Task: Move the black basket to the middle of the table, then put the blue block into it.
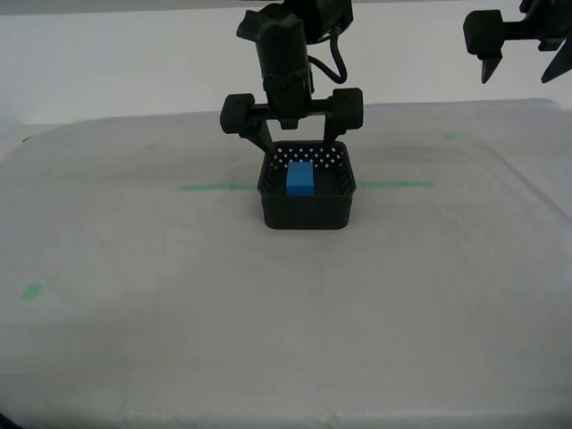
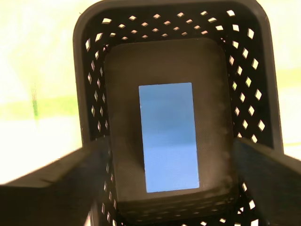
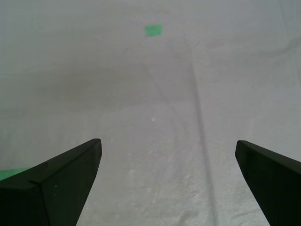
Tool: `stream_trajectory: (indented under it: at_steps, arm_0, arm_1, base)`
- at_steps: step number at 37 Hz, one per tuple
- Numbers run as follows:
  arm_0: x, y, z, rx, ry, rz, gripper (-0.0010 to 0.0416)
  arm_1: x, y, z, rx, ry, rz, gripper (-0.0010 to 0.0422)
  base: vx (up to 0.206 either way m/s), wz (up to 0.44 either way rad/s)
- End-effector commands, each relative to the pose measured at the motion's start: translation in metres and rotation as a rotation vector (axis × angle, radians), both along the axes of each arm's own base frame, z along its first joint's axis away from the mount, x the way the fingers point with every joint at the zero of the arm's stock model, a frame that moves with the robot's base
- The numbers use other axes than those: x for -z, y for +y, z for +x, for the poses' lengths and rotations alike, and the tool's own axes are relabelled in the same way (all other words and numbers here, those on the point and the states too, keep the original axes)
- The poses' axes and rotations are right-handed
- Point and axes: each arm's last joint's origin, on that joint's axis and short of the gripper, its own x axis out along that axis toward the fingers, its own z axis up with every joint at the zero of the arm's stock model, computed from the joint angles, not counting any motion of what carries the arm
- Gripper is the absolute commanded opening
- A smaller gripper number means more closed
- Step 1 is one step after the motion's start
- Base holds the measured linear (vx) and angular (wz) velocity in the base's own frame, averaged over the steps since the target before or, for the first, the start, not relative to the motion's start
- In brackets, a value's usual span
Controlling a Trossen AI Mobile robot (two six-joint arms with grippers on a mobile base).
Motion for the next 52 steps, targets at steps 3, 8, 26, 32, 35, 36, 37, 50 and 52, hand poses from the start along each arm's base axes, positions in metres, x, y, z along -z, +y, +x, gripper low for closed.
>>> stream_trajectory:
  at_steps: [3,8,26,32,35,36,37,50,52]
  arm_0:
    - [0.000,0.000,0.000,-0.002,-0.001,-0.001,0.0399]
    - [0.000,0.000,0.000,-0.002,-0.001,-0.001,0.0399]
    - [0.000,0.000,0.000,-0.002,-0.001,-0.001,0.0399]
    - [0.000,0.000,0.000,-0.002,-0.002,-0.001,0.0398]
    - [0.000,0.000,0.000,-0.002,-0.001,-0.001,0.0399]
    - [0.000,0.000,0.000,-0.002,-0.001,-0.001,0.0398]
    - [0.000,0.000,0.000,-0.002,-0.001,-0.001,0.0398]
    - [0.000,0.000,0.000,-0.002,-0.001,-0.001,0.0399]
    - [0.000,0.000,0.000,-0.002,-0.001,-0.001,0.0399]
  arm_1:
    - [0.000,0.000,0.000,0.033,-0.002,0.010,0.0383]
    - [0.000,0.000,0.001,0.024,-0.002,0.003,0.0409]
    - [-0.003,0.002,0.004,0.063,-0.023,-0.008,0.0401]
    - [-0.011,0.012,0.015,0.066,-0.040,-0.046,0.0401]
    - [-0.018,0.020,0.021,0.067,-0.057,-0.049,0.0402]
    - [-0.021,0.023,0.022,0.066,-0.063,-0.049,0.0402]
    - [-0.025,0.026,0.024,0.066,-0.070,-0.048,0.0402]
    - [-0.076,0.080,0.037,0.002,-0.159,-0.003,0.0401]
    - [-0.084,0.090,0.038,-0.010,-0.171,0.001,0.0401]
  base:
    - [0.000,0.000]
    - [0.000,0.000]
    - [0.000,0.000]
    - [0.000,0.000]
    - [0.000,0.000]
    - [0.000,0.000]
    - [0.000,0.000]
    - [0.000,0.000]
    - [0.000,0.000]
